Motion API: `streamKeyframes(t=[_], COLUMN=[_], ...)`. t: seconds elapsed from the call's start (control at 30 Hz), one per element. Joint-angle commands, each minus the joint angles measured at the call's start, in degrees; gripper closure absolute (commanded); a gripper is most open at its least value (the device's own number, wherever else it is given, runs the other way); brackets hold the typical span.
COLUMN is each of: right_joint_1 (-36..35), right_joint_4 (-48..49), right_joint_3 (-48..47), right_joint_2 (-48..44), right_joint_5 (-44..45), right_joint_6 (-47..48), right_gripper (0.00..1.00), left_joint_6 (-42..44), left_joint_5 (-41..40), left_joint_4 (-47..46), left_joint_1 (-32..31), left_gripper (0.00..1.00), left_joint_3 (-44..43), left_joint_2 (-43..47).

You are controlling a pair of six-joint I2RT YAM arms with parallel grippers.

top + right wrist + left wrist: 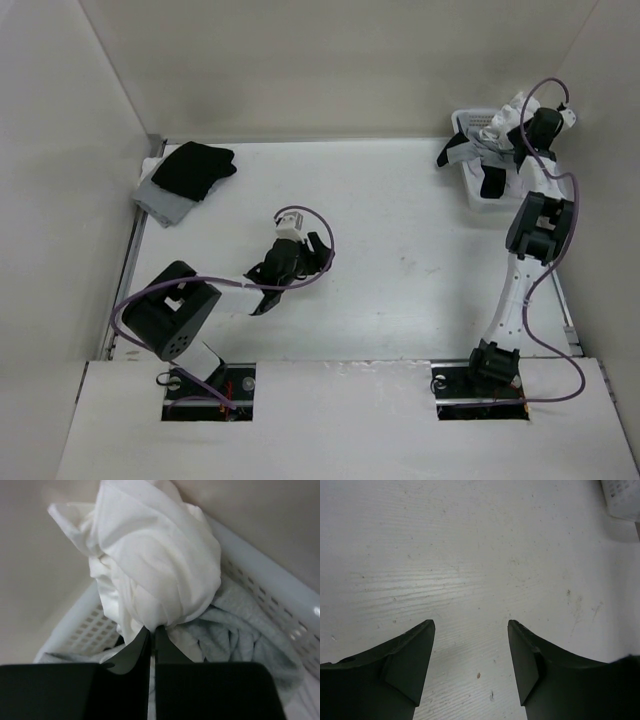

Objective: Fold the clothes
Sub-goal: Grab the tank top from the pile, then move the tank top to the center of the board

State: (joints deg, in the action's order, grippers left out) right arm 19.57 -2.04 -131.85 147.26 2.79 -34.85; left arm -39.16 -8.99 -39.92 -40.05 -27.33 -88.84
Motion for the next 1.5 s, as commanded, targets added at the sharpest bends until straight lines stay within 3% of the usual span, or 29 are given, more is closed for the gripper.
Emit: streamKeyframes(t=[0.0, 0.3, 0.67, 0.8, 0.97, 1.03, 1.13, 1.2, 1.3, 1.4, 1.47], right_joint_1=[0.34, -3.88, -14.68, -25.04, -49.8, -59.39, -64.61, -61.3, -51.12, -48.36, -48.09], right_joint_4=[14.47, 28.93, 27.1, 20.95, 14.35, 14.87, 16.8, 20.22, 26.72, 26.65, 24.82], right_joint_3=[11.54, 42.0, 69.52, 77.78, 88.33, 93.6, 100.2, 103.19, 103.9, 105.22, 107.32], right_joint_2=[-10.63, -38.59, -76.83, -93.61, -111.73, -113.6, -109.49, -100.46, -87.88, -89.42, -93.1], right_joint_5=[-1.65, -1.38, -2.08, -2.35, 3.52, 7.83, 11.62, 9.89, 3.04, 1.96, 2.75], right_joint_6=[-2.24, -2.15, -2.94, -5.39, -13.82, -17.43, -22.18, -24.82, -20.63, -18.68, -16.4], right_gripper=[0.98, 0.98, 0.99, 0.98, 0.97, 0.97, 0.93, 0.85, 0.6, 0.56, 0.61], left_joint_6=[-0.57, -1.01, -3.03, -3.56, -5.23, -5.14, -4.88, -4.96, -5.23, -4.44, -3.47], left_joint_5=[1.17, 4.15, 4.51, 1.18, -1.64, -1.73, -1.29, -0.68, 1.69, 3.01, 3.11], left_joint_4=[-4.2, -3.59, 5.37, 12.4, 25.4, 28.75, 32.71, 34.38, 35.52, 35.88, 35.88], left_joint_1=[-0.42, -0.07, 1.87, 2.92, 6.95, 8.72, 11.53, 13.72, 16.71, 15.67, 12.87], left_gripper=[0.41, 0.42, 0.42, 0.43, 0.43, 0.43, 0.43, 0.43, 0.45, 0.49, 0.55], left_joint_3=[-0.97, -0.79, 2.45, 4.21, 4.13, 3.78, 3.43, 3.77, 4.74, 4.92, 5.09], left_joint_2=[-0.89, 2.87, 23.6, 33.97, 47.42, 50.16, 51.75, 51.4, 49.12, 47.62, 46.13])
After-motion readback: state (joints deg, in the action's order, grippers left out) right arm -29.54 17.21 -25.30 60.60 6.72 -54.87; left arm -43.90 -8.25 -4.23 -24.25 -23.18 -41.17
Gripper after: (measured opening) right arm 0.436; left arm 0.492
